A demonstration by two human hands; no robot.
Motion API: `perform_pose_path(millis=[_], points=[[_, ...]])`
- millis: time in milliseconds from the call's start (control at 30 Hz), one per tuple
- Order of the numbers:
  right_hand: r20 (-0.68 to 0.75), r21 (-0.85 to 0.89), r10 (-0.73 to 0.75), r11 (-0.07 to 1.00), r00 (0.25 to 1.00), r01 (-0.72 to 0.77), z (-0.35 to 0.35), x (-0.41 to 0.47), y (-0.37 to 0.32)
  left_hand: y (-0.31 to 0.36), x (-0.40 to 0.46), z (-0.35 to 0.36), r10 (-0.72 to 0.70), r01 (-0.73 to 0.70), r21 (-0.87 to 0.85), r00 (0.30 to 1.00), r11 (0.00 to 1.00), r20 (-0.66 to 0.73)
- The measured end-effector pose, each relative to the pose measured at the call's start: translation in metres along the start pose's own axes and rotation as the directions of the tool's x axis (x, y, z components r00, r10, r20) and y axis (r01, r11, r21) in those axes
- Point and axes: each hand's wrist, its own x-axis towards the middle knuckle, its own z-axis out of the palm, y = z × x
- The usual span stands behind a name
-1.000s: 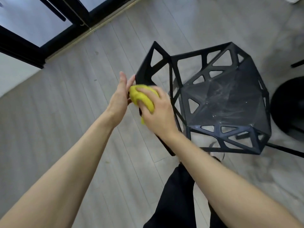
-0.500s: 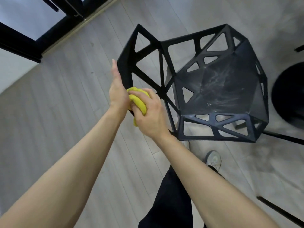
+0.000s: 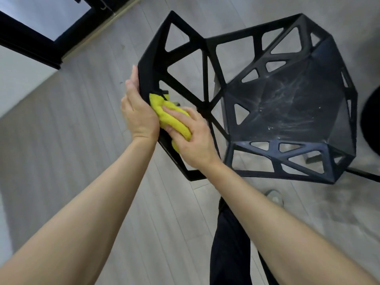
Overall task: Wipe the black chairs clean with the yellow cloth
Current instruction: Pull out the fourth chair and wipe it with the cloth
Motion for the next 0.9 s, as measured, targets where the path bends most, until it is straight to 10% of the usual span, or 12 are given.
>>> perform_pose_path(millis=[200, 400, 567, 733, 900], points=[[0.062, -0.160, 0.299, 0.945, 0.952, -0.287, -0.070, -0.070, 0.057, 0.001, -0.001, 0.002, 0.054, -0.057, 0.108, 0.998, 0.993, 0.028], [-0.019, -0.062, -0.051, 0.997, 0.999, 0.050, 0.004, -0.001, 0.009, -0.007, 0.008, -0.002, 0.075, -0.082, 0.177, 0.996, 0.981, 0.044], [-0.106, -0.143, 0.367, 0.914, 0.924, -0.380, -0.050, 0.021, 0.073, -0.003, 0.005, 0.002, 0.075, -0.083, 0.131, 0.995, 0.988, 0.060], [0.066, 0.035, 0.054, 0.998, 0.996, -0.057, -0.020, -0.033, 0.019, -0.003, 0.009, 0.001, -0.004, 0.004, 0.089, 1.000, 0.996, -0.002], [0.035, -0.153, 0.334, 0.933, 0.942, -0.325, -0.071, -0.098, 0.066, 0.005, -0.004, 0.003, 0.035, -0.037, 0.154, 0.999, 0.987, 0.017]])
